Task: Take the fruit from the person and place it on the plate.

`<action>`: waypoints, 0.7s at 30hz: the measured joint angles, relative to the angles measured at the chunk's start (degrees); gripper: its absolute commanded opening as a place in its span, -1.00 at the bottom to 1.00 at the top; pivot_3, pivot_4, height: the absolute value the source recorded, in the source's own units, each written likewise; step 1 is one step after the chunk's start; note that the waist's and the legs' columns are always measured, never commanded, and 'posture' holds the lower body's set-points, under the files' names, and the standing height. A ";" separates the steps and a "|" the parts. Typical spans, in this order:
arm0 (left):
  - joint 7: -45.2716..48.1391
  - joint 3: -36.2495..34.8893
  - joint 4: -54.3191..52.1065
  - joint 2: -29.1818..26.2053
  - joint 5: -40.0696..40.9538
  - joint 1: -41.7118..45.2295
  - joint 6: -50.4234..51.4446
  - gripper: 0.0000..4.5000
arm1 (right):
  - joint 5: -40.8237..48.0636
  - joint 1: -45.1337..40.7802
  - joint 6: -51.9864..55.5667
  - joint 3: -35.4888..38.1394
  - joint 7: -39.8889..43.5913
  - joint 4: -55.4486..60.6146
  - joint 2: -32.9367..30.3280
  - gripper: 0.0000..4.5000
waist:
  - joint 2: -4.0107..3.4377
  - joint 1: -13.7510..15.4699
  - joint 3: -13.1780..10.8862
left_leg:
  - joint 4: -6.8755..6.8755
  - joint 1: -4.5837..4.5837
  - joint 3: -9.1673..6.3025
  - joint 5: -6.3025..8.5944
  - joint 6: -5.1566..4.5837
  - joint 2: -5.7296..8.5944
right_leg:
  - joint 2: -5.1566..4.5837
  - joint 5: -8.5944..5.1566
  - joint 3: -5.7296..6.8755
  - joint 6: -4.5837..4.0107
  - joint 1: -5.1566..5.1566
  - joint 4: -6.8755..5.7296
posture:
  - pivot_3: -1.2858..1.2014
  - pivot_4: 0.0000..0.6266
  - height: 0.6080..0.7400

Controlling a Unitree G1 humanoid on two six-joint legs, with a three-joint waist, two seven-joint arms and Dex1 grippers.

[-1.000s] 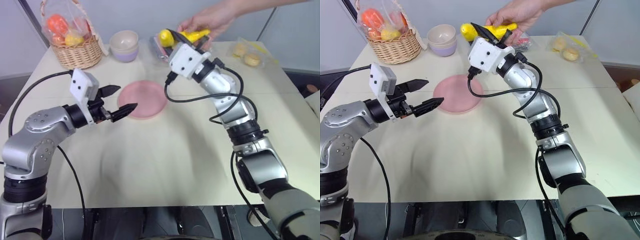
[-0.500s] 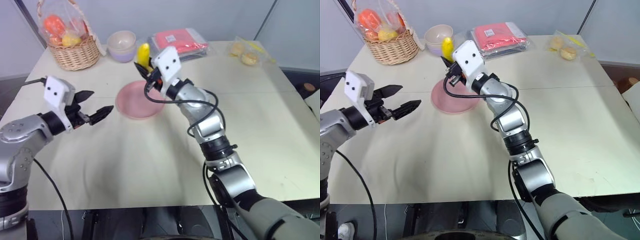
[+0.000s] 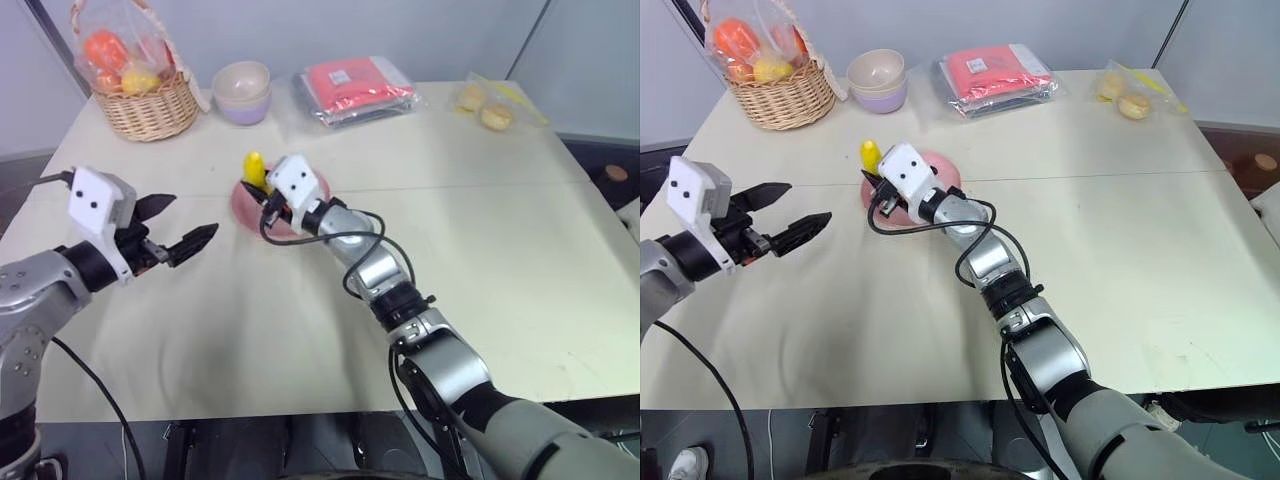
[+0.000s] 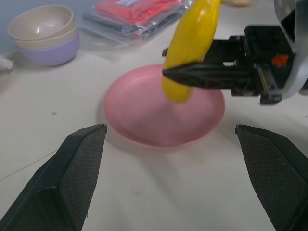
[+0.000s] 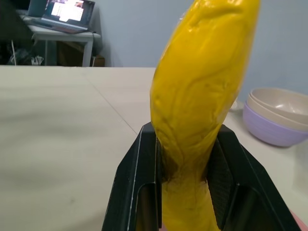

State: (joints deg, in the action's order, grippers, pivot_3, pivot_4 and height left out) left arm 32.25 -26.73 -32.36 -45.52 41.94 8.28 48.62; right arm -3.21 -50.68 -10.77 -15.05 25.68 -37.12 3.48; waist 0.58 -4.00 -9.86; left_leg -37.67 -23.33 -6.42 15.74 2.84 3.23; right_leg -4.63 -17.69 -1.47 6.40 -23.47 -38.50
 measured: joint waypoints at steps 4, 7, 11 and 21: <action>-0.41 0.02 -0.25 0.00 0.75 -0.10 0.60 1.00 | -2.61 -0.42 -4.86 -0.73 -0.74 -4.83 -0.06 -0.05 | 0.00 0.01 0.00 | 0.00 0.00 0.00 -0.01 0.01 0.00 | 0.00 0.00 0.00 0.00 0.00 0.00 | 0.03 -0.52 1.00; -0.75 0.05 -0.28 -0.05 1.21 -0.09 0.76 1.00 | -3.74 -0.99 -7.21 -0.90 -0.97 -6.82 -0.09 0.65 | 0.00 -0.01 0.00 | 0.01 0.00 0.00 -0.01 0.02 0.00 | 0.01 0.00 0.00 0.00 0.00 0.00 | 0.03 -0.52 1.00; -0.85 0.07 -0.28 -0.59 1.31 -0.05 0.82 1.00 | -4.50 -1.29 -8.08 -0.80 -0.83 -7.06 -0.39 0.98 | 0.00 0.02 0.00 | 0.01 0.00 0.00 -0.01 0.02 0.00 | 0.00 0.00 0.00 0.00 0.00 0.00 | 0.03 -0.52 1.00; 0.53 1.70 0.74 -0.89 1.54 1.52 0.48 1.00 | 11.23 5.42 18.51 7.56 15.18 29.01 -18.73 0.98 | -0.01 1.42 -0.01 | -0.02 -0.02 -0.03 0.01 -0.01 0.03 | -0.04 0.00 0.01 0.00 0.07 0.09 | 0.03 -0.52 1.00</action>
State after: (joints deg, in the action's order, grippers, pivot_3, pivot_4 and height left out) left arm 32.77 -25.03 -31.62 -46.42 43.47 9.80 49.11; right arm 8.01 -45.26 7.74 -7.49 40.86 -8.11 -15.25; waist 0.57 -2.58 -9.87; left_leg -37.69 -23.35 -6.45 15.74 2.83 3.27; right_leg -4.68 -17.69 -1.46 6.40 -23.40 -38.41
